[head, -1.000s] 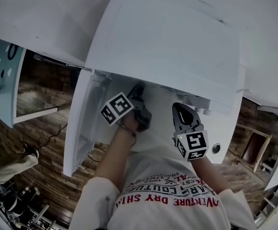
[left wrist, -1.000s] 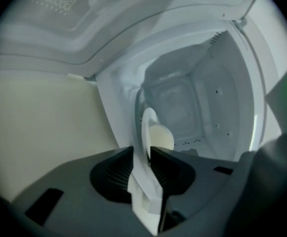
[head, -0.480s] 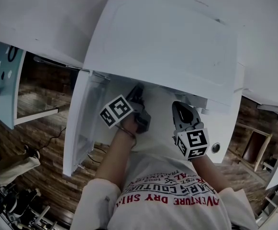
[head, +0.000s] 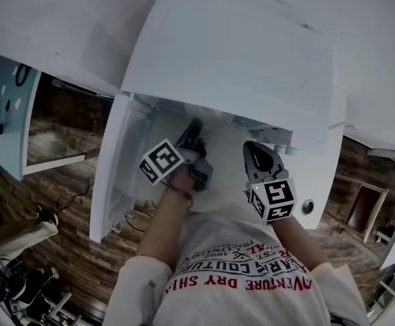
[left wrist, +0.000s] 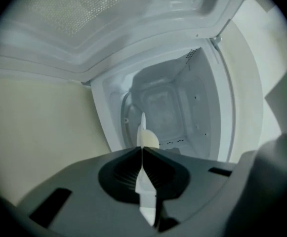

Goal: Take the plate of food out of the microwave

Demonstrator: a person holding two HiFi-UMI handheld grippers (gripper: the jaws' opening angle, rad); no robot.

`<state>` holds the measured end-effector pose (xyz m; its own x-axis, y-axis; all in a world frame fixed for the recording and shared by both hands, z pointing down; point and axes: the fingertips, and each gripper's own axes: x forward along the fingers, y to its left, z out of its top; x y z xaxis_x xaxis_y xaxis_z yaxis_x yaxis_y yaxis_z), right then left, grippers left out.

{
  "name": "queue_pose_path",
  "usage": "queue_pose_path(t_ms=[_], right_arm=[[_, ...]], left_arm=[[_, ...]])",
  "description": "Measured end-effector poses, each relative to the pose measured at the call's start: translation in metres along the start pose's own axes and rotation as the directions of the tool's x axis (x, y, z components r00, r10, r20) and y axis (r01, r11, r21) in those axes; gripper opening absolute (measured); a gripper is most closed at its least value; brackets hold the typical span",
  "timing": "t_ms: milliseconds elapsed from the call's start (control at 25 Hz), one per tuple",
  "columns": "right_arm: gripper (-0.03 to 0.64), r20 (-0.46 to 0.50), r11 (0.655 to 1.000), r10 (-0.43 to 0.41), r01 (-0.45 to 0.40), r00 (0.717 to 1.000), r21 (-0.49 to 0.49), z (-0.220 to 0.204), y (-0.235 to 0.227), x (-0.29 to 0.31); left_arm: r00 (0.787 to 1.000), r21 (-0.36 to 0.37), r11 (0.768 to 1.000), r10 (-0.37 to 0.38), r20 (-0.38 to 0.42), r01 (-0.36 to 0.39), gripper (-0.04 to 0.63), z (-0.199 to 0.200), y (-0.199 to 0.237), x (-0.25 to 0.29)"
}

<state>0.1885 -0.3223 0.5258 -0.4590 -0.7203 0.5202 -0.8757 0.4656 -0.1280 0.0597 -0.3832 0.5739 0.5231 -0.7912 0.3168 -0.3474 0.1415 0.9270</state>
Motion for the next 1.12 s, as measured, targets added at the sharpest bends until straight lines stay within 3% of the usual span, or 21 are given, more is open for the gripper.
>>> queue_pose_path(t_ms=[480,1120], right_arm=[[0.010,0.025,1.000,0.024,-0.024,0.999,0.006,0.002,0.011,-0.015],[0.009,0.096,0.997,0.053,-0.048,0.994,-0.052,0.014,0.022,-0.047]], left_arm=[[0.989,-0.120,0.983,-0.129,0.071,0.137,0.015,-0.005,-0.009,-0.031],[0.961,-0.115,0.956,-0.258,0.098,0.269,0.015,-0.044,-0.060,-0.108]])
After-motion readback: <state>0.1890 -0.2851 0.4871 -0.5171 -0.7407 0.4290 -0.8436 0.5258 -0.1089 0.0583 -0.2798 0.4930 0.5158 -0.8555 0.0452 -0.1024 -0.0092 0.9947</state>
